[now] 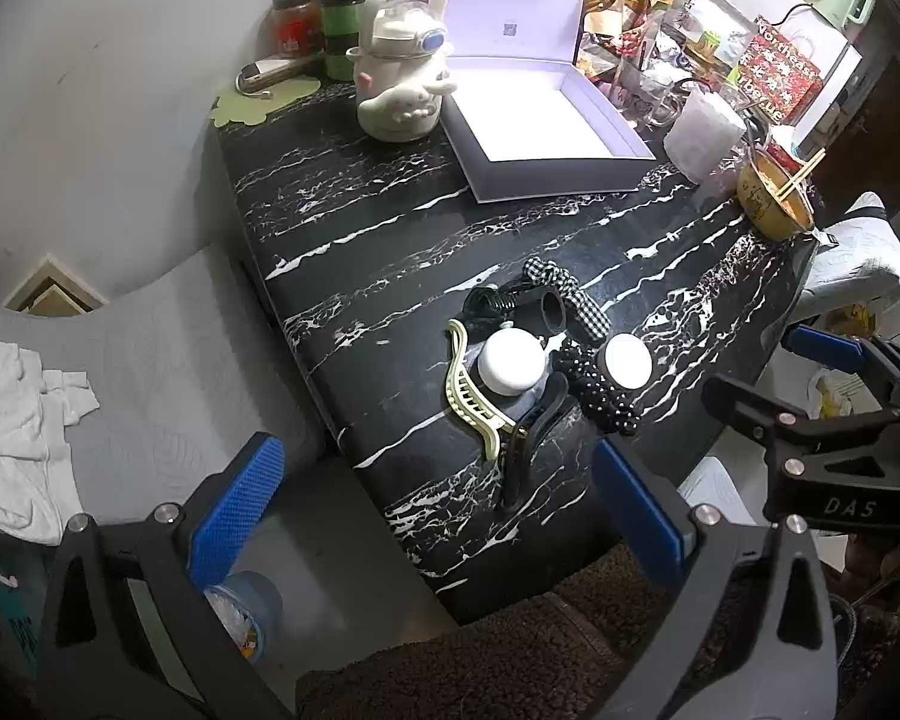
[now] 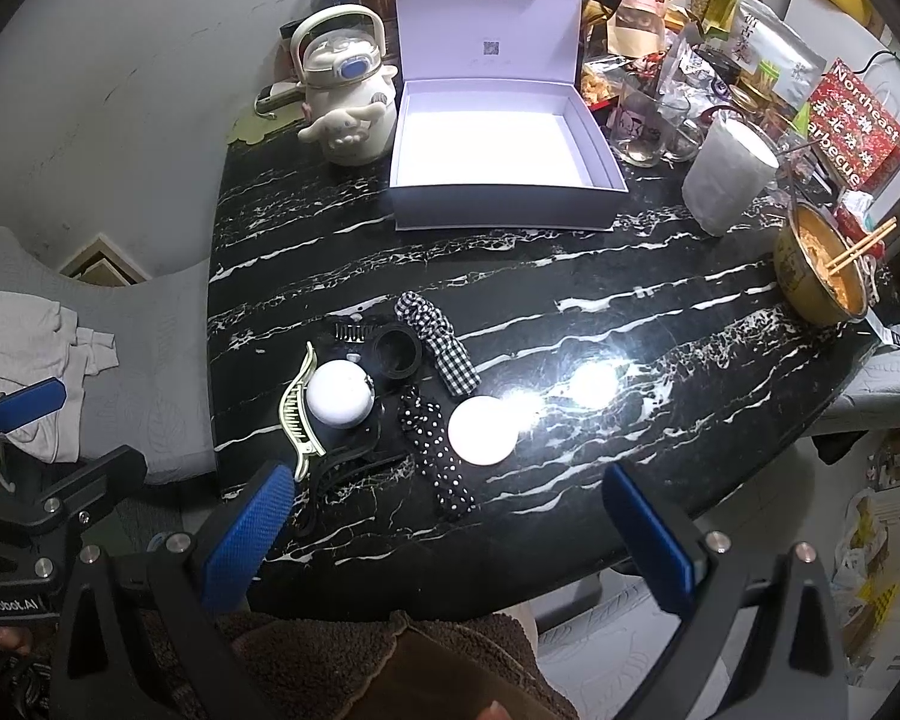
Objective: Organize objects
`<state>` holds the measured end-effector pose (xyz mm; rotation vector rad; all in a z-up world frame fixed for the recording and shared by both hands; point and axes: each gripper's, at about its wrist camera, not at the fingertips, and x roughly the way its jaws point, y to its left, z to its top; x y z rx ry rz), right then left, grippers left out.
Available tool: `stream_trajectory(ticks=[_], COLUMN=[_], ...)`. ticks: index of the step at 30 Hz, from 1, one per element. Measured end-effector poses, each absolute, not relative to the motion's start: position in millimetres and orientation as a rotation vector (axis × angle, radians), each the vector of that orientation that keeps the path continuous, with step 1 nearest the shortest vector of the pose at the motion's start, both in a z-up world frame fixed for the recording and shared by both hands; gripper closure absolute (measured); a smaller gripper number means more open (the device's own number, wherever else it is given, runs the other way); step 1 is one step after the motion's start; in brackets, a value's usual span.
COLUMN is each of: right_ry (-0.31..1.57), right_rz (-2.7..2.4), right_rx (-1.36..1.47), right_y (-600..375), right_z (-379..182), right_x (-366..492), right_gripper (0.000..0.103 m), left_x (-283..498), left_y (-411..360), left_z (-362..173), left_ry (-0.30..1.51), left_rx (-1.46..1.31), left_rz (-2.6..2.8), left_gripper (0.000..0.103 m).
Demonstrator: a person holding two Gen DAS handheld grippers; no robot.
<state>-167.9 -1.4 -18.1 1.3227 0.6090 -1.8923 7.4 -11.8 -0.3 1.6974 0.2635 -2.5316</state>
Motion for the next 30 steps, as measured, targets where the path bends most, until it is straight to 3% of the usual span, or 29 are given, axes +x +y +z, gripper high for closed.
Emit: stream_trajectory(ticks=[2,30], right_ry=[0.543,0.505], right_rz=[-1.977,-1.999], right_rx=[1.383,1.481], right_y=[-1,-5], right_z=[-18,-30], right_x=[-168,-168], right_gripper=[0.0,0.0], left_x=[8,8], left_y=[-12,-16], left_z=[0,-14], left_ry=[0.268,0.375], left_rx=[1.695,1.718], left_rz=[-2.527,-2.421], left_gripper=[0.0,0.0])
